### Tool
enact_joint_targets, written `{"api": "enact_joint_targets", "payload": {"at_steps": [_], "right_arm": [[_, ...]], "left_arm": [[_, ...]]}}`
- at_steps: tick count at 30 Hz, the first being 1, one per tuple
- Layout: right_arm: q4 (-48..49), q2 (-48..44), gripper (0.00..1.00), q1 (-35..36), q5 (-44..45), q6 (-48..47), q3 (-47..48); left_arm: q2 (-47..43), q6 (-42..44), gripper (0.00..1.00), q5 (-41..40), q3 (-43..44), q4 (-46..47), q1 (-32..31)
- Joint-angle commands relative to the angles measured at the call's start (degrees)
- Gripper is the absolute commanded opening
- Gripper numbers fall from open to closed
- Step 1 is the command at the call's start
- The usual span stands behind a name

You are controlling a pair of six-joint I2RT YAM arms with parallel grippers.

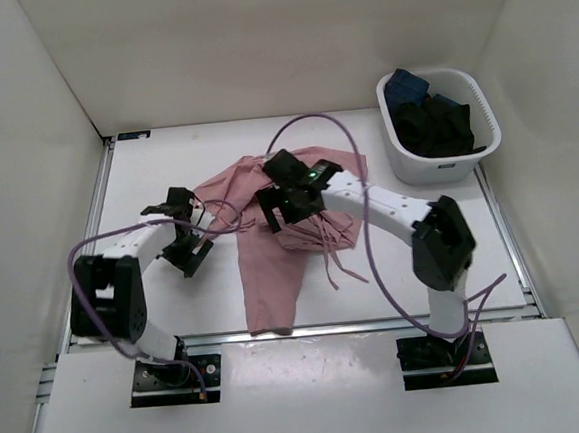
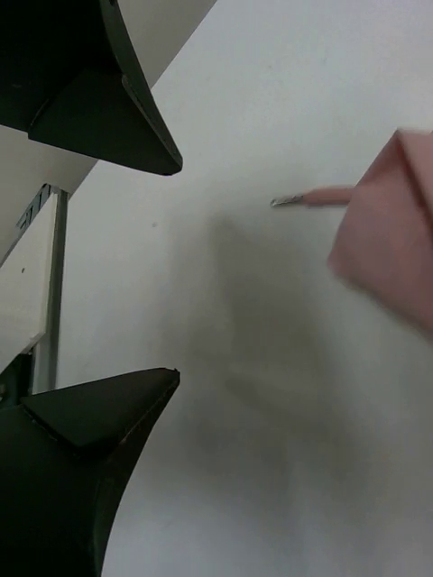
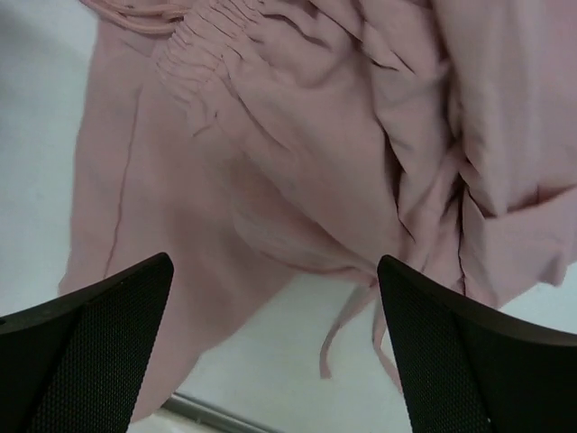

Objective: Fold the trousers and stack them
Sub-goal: Grab the trousers from the pile, then flatten the trousers out

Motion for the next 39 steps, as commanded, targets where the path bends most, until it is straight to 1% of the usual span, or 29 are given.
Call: {"api": "enact_joint_targets", "payload": {"at_steps": [1,2,3,5,8,11,12,13,14,15,16,17,18,19,20,21,22,23,24,27,28,30,31,32,33,35,36,38,39], "right_arm": [[-0.8,6.3,0.99,1.1,7.3,-4.0,7.0],[-0.8,7.8,0.99,1.1,7.3,-4.7,8.7],[-0.8,9.1,0.99,1.8,7.8,-5.3,12.0],[-0.8,14.8,0.99,2.3,9.7,-6.4,16.3],[-3.5,20.8,0.99,2.9,12.4,-6.5,21.6],[-5.5,24.4,0.94,2.9,14.7,-6.5,26.0],[-6.3,24.9,0.89,2.2,14.1,-6.5,27.4],[-6.3,24.9,0.86,1.5,13.3,-6.5,27.4],[-6.3,24.9,0.83,1.5,10.9,-6.5,27.4],[-6.3,24.9,0.82,0.9,9.7,-6.5,26.9],[-6.3,24.1,0.76,0.9,8.6,-6.5,26.2],[-5.6,22.8,0.72,0.9,7.7,-7.1,23.8],[-4.9,22.2,0.66,0.9,7.2,-7.2,22.5],[-4.3,21.6,0.47,0.9,7.2,-7.7,21.6],[-4.3,21.6,0.34,0.4,7.2,-7.7,21.6],[-4.9,21.6,0.21,0.4,8.2,-6.9,22.5],[-8.1,21.6,0.01,-0.1,9.5,-6.0,23.9],[-9.6,21.6,0.00,-0.1,10.5,-5.1,25.2],[-10.6,20.0,0.00,-0.8,11.3,-3.7,26.0],[-10.5,8.7,0.00,-2.2,14.7,-3.0,22.3],[-9.8,1.1,0.00,-3.1,15.4,-3.0,20.5],[-8.2,-6.7,0.00,-5.3,15.4,-3.0,14.5],[-8.2,-14.1,0.00,-6.3,15.4,-3.0,12.4],[-7.6,-17.5,0.00,-8.7,14.6,-3.0,8.5],[-7.6,-23.6,0.00,-10.1,13.8,-3.0,6.6],[-8.2,-29.1,0.00,-14.1,12.0,-3.0,3.2],[-9.1,-33.6,0.00,-15.3,12.0,-3.7,1.8],[-9.7,-37.7,0.00,-17.3,14.3,-4.2,-2.6],[-10.4,-40.9,0.00,-18.5,17.1,-4.3,-3.8]], "left_arm": [[5.0,-2.4,1.00,-9.7,2.9,10.9,2.3],[6.1,-4.4,1.00,-8.4,4.5,10.9,2.3],[7.3,-4.5,1.00,-6.9,7.4,10.9,3.0],[8.7,-4.5,1.00,-2.4,8.9,10.9,3.0],[11.4,-3.4,1.00,-0.1,9.6,12.2,1.0],[15.5,-3.4,1.00,-0.9,10.3,12.8,1.0],[16.5,-3.9,1.00,-0.9,10.3,12.8,1.0],[17.3,-3.9,0.99,-0.9,10.3,12.8,1.0],[18.0,-3.9,0.88,0.3,9.7,12.3,1.0],[18.7,-3.9,0.82,1.0,9.7,12.3,1.0],[18.7,-3.9,0.75,1.0,9.1,12.3,1.0],[18.7,-3.9,0.68,1.7,9.1,12.3,1.0],[19.4,-3.9,0.58,1.7,8.4,11.7,1.0],[20.2,-3.9,0.34,1.7,8.4,11.7,1.0],[20.2,-4.6,0.17,0.2,7.9,11.7,1.0],[21.1,-4.6,0.14,-0.7,7.9,11.7,1.0],[21.1,-5.3,0.14,-1.5,7.9,11.7,1.0],[21.1,-5.3,0.14,-2.6,8.4,11.7,1.0],[21.1,-5.9,0.14,-5.3,8.4,11.7,1.7],[16.7,-5.0,0.14,-6.8,12.4,10.3,6.9],[14.6,-4.5,0.14,-6.1,15.9,9.6,10.9],[13.2,-2.9,0.14,-6.1,20.2,7.8,14.9],[13.2,-2.3,0.14,-6.1,22.3,6.7,18.4],[12.5,-1.6,0.14,-6.1,26.4,4.8,20.0],[12.5,0.0,0.14,-6.9,28.3,3.9,21.4],[11.8,1.8,0.14,-8.6,32.3,2.2,25.0],[11.3,2.7,0.14,-9.3,33.3,2.2,25.9],[11.3,5.0,0.14,-11.2,34.4,2.2,27.8],[10.7,5.6,0.14,-11.2,35.4,1.6,28.4]]}}
